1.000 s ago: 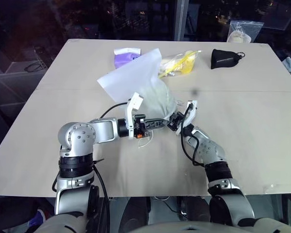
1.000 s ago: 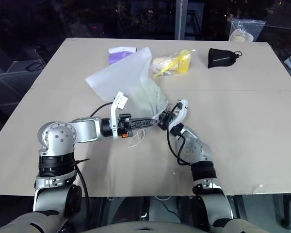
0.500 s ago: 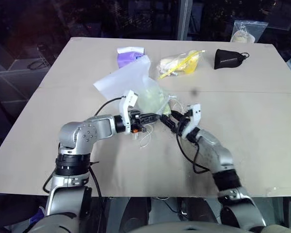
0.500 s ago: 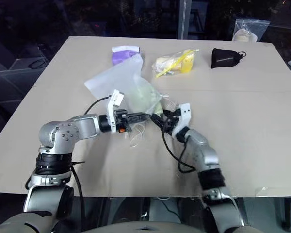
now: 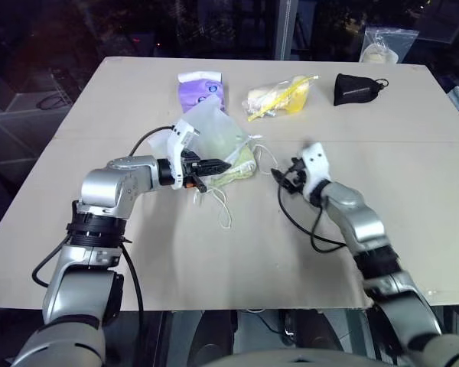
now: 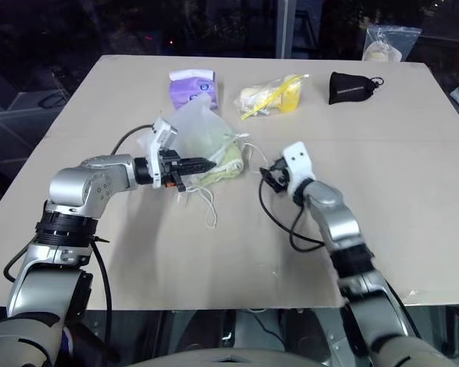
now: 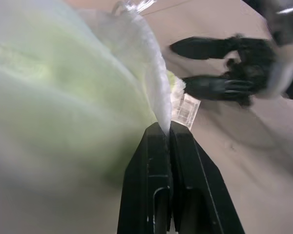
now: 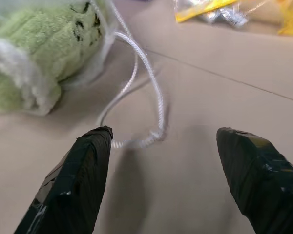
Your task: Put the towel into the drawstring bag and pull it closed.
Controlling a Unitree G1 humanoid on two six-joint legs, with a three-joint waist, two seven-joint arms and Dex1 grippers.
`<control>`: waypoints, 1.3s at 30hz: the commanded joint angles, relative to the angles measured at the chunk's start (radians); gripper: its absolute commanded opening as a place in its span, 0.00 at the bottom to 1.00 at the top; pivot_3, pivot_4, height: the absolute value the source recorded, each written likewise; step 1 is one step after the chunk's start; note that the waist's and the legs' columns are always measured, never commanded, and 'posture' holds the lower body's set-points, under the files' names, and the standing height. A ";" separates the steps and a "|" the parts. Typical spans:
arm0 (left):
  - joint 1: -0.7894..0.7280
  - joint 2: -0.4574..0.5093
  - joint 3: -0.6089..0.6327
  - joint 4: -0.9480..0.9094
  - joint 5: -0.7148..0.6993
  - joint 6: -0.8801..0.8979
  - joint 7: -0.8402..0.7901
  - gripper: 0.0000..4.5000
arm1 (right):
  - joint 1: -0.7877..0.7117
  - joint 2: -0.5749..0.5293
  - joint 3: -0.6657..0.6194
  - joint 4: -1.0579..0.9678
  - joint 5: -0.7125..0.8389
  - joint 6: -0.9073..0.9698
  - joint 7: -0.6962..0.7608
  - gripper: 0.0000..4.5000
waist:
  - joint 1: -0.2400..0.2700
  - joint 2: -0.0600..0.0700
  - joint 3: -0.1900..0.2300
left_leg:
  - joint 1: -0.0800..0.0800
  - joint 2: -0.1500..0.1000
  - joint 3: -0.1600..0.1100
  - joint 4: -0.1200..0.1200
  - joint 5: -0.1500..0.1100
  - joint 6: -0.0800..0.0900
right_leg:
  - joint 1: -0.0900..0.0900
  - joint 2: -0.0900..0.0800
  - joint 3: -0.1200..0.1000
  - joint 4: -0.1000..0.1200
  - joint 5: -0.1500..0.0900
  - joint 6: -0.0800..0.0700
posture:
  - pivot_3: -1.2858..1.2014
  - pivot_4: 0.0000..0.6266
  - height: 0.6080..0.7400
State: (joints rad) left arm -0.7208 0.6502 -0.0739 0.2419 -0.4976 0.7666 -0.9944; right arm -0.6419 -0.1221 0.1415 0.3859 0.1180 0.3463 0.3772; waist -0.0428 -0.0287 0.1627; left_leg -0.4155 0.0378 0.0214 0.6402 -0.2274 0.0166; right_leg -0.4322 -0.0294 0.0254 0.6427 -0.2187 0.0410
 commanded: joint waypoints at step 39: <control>0.329 -0.074 0.084 -0.311 0.167 -0.148 0.131 0.61 | 0.402 -0.071 -0.089 -0.828 -0.065 0.353 -0.169 0.00 | 0.032 0.000 0.001 | -0.001 0.000 -0.001 0.010 0.000 0.000 | 0.002 -0.004 -0.001 0.007 -0.001 0.001 | 0.52 0.24 1.00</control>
State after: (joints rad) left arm -0.3900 0.5889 0.0226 -0.0016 -0.3383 0.6333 -0.9042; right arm -0.2272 -0.1818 0.0610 -0.3927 0.0484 0.7001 0.2061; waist -0.0103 -0.0291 0.1635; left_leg -0.4169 0.0373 0.0210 0.6510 -0.2277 0.0169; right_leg -0.4291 -0.0338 0.0241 0.6482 -0.2197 0.0425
